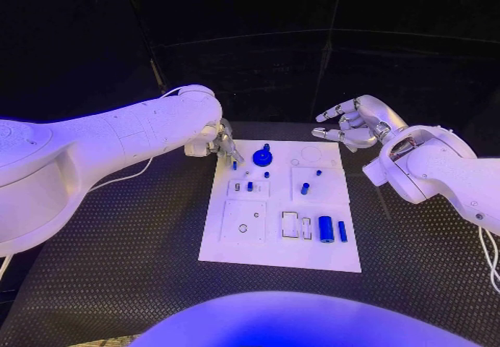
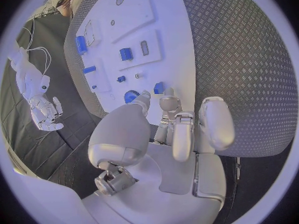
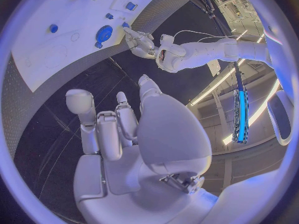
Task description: Assemble the parts on the task board
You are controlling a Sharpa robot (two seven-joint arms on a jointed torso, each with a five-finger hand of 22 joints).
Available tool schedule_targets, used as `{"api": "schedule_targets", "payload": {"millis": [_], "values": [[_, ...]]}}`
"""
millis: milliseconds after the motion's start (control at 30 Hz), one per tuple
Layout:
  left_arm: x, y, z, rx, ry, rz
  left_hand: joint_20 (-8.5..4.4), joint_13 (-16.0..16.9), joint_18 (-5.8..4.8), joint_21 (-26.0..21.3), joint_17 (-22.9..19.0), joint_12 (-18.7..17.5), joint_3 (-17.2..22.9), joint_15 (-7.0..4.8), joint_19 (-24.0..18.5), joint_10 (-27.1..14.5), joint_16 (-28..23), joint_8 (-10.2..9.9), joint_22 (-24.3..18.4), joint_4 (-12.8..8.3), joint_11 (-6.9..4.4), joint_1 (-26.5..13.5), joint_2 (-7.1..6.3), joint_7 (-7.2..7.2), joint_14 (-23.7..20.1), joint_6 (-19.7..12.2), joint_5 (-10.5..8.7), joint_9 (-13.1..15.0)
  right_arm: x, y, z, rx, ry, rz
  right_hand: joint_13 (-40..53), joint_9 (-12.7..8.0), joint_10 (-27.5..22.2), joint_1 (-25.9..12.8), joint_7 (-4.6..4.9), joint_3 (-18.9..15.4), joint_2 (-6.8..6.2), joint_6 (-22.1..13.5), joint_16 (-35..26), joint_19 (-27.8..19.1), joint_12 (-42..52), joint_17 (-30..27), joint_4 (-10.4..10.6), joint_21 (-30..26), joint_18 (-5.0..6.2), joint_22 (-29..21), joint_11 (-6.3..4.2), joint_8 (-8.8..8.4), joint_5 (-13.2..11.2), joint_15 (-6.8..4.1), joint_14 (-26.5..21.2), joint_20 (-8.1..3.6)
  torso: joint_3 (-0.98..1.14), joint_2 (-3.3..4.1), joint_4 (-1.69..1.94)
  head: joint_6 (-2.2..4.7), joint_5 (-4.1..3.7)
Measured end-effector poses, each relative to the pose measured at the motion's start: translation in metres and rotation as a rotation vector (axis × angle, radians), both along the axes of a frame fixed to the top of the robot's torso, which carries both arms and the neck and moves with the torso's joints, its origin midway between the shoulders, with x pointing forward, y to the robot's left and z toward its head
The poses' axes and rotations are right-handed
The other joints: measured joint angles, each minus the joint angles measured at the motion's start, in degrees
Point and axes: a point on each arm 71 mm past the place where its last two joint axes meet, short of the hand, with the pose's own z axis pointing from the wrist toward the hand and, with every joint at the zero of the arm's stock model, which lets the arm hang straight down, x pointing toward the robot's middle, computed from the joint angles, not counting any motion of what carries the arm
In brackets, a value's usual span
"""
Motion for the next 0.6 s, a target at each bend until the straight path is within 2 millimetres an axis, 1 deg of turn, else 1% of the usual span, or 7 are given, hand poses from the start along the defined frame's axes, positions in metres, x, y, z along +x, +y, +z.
{"api": "schedule_targets", "payload": {"millis": [33,100,233,300,333,533,600], "values": [[-0.0003,-0.0006,-0.0001,0.0,0.001,-0.002,0.0,0.0,0.0,0.0,0.0,0.0,0.0,0.0,0.0,0.0,0.0,0.0,0.03,0.0,0.0,0.24,0.24,-0.09,0.0,0.09,0.0,-0.07,0.0001,0.0,0.0,0.0,0.0,0.0,0.0,0.0,0.0,0.0,0.0,0.0,0.0,0.0,0.0,0.0,0.0,0.02,0.0,0.0,0.0,0.0,0.0,0.0,0.0,0.0,0.0,0.0,0.0,0.0,0.0,0.0,0.0],[-0.0008,-0.0019,-0.0002,-0.001,0.002,-0.006,0.0,0.0,0.0,0.0,0.0,0.0,-0.09,0.0,0.0,0.0,0.0,0.0,0.07,-0.09,0.0,0.28,0.28,-0.2,0.0,0.2,0.0,-0.19,0.0002,0.0,-0.0001,0.0,0.0,0.0,0.0,0.0,0.0,0.0,0.0,0.0,0.0,0.0,0.0,0.0,0.0,0.02,0.0,0.0,-0.01,0.0,0.0,0.0,0.0,0.0,0.0,0.0,0.0,0.0,0.0,0.0,0.0],[-0.0018,-0.0045,-0.0005,-0.003,0.004,-0.013,0.0,0.0,0.0,0.0,0.0,0.0,-0.16,0.0,0.0,0.0,0.0,0.0,0.13,-0.16,0.0,1.1,1.1,-0.38,0.0,0.42,0.0,-0.47,0.0005,-0.0002,-0.0003,-0.001,0.0,-0.001,0.0,0.0,0.0,0.0,0.0,0.0,0.0,0.0,0.0,0.0,0.0,0.02,0.0,0.0,0.0,-0.01,0.0,0.0,0.0,0.0,0.0,0.0,-0.01,0.0,0.01,0.0,0.03],[-0.002,-0.0052,-0.0006,-0.003,0.005,-0.015,0.0,0.0,0.0,0.0,0.0,0.0,0.11,0.0,0.0,0.0,0.0,0.0,0.18,-0.46,0.0,1.76,1.49,-0.2,0.0,0.61,0.0,-0.65,0.0006,0.0,-0.0004,0.0,0.001,-0.001,0.0,0.0,0.0,0.0,0.0,-0.14,0.0,0.0,0.0,0.0,0.0,0.02,0.14,0.0,0.0,-0.08,0.0,0.0,0.0,0.0,0.0,0.0,-0.01,0.0,0.01,0.0,0.09],[-0.0021,-0.0054,-0.0006,-0.003,0.005,-0.015,0.0,0.01,0.0,0.0,0.0,0.0,0.18,0.0,0.0,0.0,0.0,0.0,0.21,-0.81,0.0,2.12,1.56,-0.2,0.0,0.61,0.0,-0.73,0.0007,0.0,-0.0004,0.0,0.001,-0.001,0.0,0.0,0.0,0.0,0.0,-0.14,0.0,0.0,0.0,0.0,0.0,0.02,0.14,0.0,0.0,-0.08,0.0,0.0,0.0,0.0,0.0,0.0,-0.01,-0.01,0.01,0.0,0.1],[-0.0023,-0.0063,-0.0007,-0.004,0.007,-0.017,0.0,0.01,0.0,0.0,0.0,0.0,0.33,0.0,0.0,0.0,0.0,0.0,0.29,-0.96,0.0,2.2,1.64,-0.41,0.0,0.81,0.0,-0.87,0.0009,0.0003,-0.0005,0.0,0.001,-0.001,0.01,0.0,0.0,0.0,0.0,-0.14,0.0,0.0,0.0,0.0,0.0,0.01,0.14,0.0,0.0,-0.08,0.0,0.0,-0.01,0.0,0.0,0.0,-0.01,-0.01,0.01,0.0,0.13],[-0.0023,-0.0066,-0.0008,-0.004,0.007,-0.018,0.0,0.01,0.0,0.0,0.0,0.0,0.17,0.0,0.0,0.0,0.0,0.0,0.29,-1.12,0.0,2.48,1.92,-0.4,0.0,0.8,0.0,-0.87,0.0009,0.0004,-0.0006,0.0,0.001,-0.001,0.01,0.0,0.0,0.0,0.0,-0.14,0.0,0.0,0.0,0.0,0.0,0.01,0.14,0.0,-0.01,-0.08,0.0,0.0,-0.01,0.0,0.0,0.0,-0.02,-0.01,0.01,0.0,0.15]]}}
